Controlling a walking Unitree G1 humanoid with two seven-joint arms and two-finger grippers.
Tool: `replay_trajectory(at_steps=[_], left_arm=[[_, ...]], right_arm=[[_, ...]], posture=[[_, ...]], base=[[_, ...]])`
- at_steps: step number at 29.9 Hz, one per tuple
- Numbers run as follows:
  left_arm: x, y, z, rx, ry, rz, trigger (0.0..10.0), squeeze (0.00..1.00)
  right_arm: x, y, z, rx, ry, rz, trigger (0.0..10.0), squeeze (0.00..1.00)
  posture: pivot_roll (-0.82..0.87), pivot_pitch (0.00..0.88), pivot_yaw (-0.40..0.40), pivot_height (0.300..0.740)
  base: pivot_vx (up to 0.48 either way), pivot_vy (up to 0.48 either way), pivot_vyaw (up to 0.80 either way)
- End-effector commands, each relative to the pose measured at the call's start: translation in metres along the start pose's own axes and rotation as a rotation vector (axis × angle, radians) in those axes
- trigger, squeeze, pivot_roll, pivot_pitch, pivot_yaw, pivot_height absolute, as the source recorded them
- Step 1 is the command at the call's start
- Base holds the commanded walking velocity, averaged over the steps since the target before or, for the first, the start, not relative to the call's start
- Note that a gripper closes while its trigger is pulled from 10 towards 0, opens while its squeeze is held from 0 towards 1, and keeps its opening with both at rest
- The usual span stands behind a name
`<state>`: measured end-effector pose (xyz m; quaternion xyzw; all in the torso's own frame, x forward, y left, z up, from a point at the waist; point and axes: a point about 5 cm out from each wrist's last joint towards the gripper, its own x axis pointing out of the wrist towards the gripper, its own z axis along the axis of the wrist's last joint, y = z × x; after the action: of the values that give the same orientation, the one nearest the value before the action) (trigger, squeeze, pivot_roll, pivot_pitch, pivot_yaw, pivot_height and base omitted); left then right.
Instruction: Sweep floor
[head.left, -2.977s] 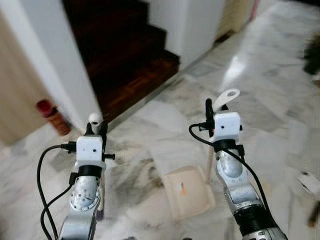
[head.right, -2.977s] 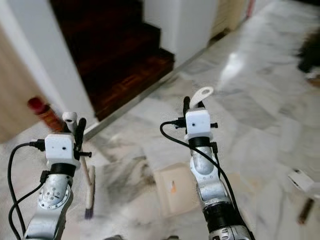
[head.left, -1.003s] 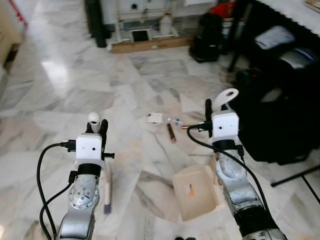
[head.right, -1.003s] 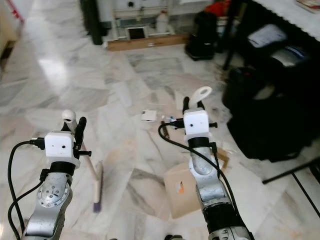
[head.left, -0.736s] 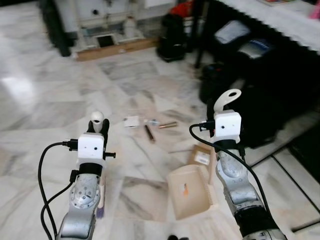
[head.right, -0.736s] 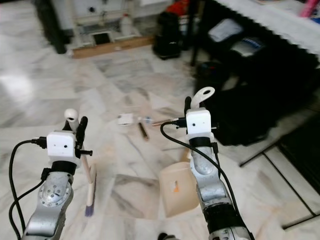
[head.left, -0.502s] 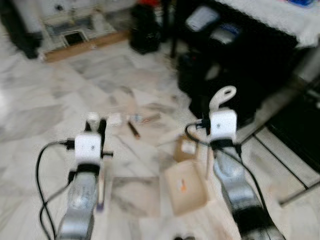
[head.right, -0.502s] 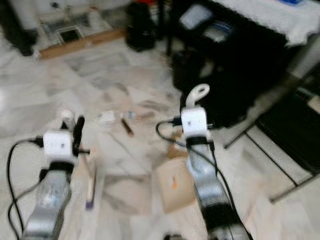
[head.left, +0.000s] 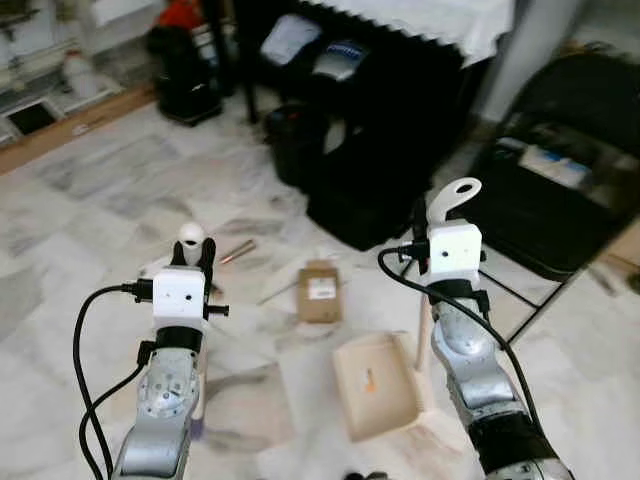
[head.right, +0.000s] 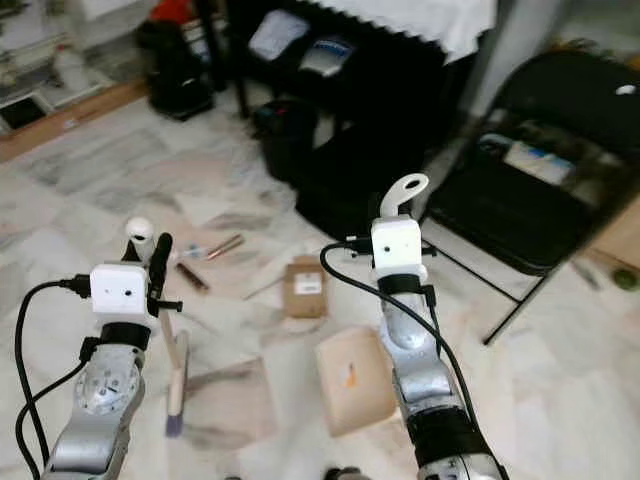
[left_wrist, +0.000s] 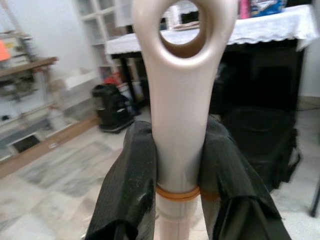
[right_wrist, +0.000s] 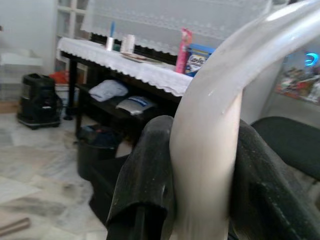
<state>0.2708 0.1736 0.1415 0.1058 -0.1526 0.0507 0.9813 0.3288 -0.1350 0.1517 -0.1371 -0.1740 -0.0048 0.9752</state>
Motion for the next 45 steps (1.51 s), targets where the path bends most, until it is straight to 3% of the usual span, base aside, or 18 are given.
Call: replay_trajectory(at_steps=[1,5,19,39,45], left_arm=[[0.0023,0.0006,0.0084,0.012,-0.048,-0.004,10.0,0.0],[0.0025,0.0,0.0084,0.008,-0.048,-0.011,10.0,0.0],[0.003,-0.002,0.0085,-0.004,-0.041,-0.022,10.0,0.0],[0.0034,-0.0027,0.0079,-0.006,-0.039,-0.028,10.0,0.0],[0.0033,-0.0031,0.0078,-0.007,-0.041,-0.03,10.0,0.0]], right_arm=[[0.0034,0.0005,0.0094,0.014,-0.042,-0.005,10.0,0.0],[0.0031,0.0008,0.0092,0.016,-0.042,-0.003,10.0,0.0],[0.001,0.0047,0.0095,0.0,-0.05,0.016,10.0,0.0],[0.0013,0.0088,0.0103,0.015,-0.053,0.045,10.0,0.0],[0.0024,0.01,0.0128,-0.02,-0.073,0.056,10.0,0.0]], posture=[[0.1,0.139,0.027,0.74],[0.1,0.14,0.027,0.74],[0.09,0.141,0.028,0.74],[0.09,0.12,0.028,0.74],[0.09,0.112,0.028,0.74]], base=[[0.0,0.0,-0.8],[0.0,0.0,-0.8],[0.0,0.0,0.0],[0.35,0.0,0.0],[0.359,0.0,0.13]])
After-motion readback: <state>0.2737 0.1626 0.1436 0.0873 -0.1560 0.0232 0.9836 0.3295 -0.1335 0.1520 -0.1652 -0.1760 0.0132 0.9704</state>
